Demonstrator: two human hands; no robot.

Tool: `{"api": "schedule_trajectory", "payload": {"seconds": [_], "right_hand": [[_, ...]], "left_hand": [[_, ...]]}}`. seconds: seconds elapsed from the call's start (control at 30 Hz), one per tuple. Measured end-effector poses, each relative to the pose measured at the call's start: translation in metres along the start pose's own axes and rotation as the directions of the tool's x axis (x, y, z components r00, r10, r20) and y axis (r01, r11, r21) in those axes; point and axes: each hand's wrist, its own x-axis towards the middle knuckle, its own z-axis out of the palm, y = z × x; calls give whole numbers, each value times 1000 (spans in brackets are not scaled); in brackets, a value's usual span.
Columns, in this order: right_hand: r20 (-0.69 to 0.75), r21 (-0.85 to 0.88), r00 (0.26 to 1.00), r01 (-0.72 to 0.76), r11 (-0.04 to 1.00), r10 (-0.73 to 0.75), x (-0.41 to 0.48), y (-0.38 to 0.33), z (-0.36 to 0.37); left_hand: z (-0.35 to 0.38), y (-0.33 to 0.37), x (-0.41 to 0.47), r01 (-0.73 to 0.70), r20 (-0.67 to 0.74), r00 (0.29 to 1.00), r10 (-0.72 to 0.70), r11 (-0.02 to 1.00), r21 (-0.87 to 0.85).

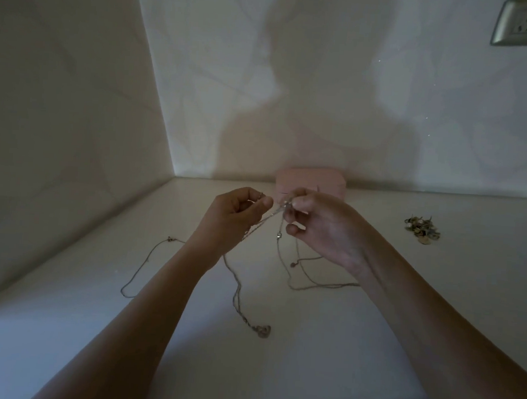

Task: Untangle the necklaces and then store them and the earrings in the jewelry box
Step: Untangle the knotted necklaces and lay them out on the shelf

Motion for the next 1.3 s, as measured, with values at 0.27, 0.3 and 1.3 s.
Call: {"api": "schedule_trajectory", "payload": {"seconds": [0.27,0.3,1.3], "right_hand": [[-95,299,994,82,951,-56,2,-2,1],[-104,298,992,98,950,-69,2,-2,0],[66,323,998,-14,946,-8,4,3,-6]], "left_hand": [[-10,11,-3,-16,63,998,30,979,-205],[-11,13,-4,-22,76,996,37,981,-195],[6,17,-10,86,212,977,-28,958,-274]]}}
